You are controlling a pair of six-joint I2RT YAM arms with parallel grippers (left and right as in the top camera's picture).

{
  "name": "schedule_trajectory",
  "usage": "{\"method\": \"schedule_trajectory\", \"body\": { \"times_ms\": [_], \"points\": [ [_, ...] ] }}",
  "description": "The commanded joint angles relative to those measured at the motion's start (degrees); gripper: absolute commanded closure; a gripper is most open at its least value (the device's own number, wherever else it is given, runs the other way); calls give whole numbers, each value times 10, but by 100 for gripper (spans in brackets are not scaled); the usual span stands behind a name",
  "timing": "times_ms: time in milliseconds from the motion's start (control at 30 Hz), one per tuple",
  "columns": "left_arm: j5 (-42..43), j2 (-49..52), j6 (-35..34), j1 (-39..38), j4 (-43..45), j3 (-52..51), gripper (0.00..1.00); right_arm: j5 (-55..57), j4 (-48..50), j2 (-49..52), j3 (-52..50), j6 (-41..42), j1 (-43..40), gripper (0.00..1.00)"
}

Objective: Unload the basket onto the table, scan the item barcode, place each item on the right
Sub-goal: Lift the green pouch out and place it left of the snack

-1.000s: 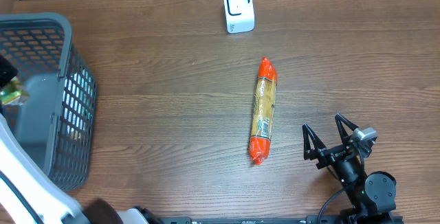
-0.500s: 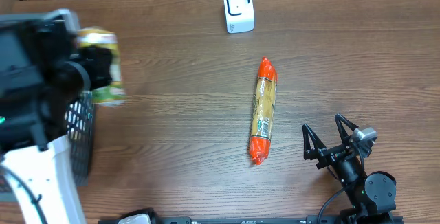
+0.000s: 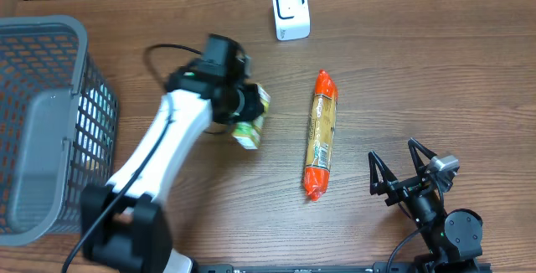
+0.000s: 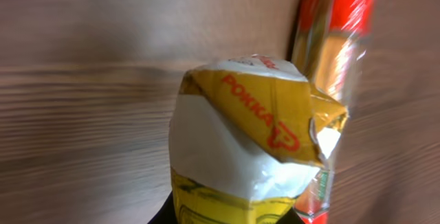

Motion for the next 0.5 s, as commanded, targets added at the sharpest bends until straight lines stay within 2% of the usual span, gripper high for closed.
{"method": "schedule_trajectory", "body": {
  "times_ms": [0,133,200,267,333,467],
  "points": [
    [11,47,-29,-36,29,4,96,5,3,-5,-6,-2,-1,0],
    [14,94,-38,-63,52,12,96,5,3,-5,-6,-2,-1,0],
    [16,94,-38,-59,44,20,82,5,3,-5,-6,-2,-1,0],
    [18,92,-38,-58,43,27,61,5,3,-5,-6,-2,-1,0],
    [20,92,-38,-60,45,30,50,5,3,-5,-6,-2,-1,0],
    [20,92,-32,-64,45,42,46,5,3,-5,-6,-2,-1,0]
  ]
}}
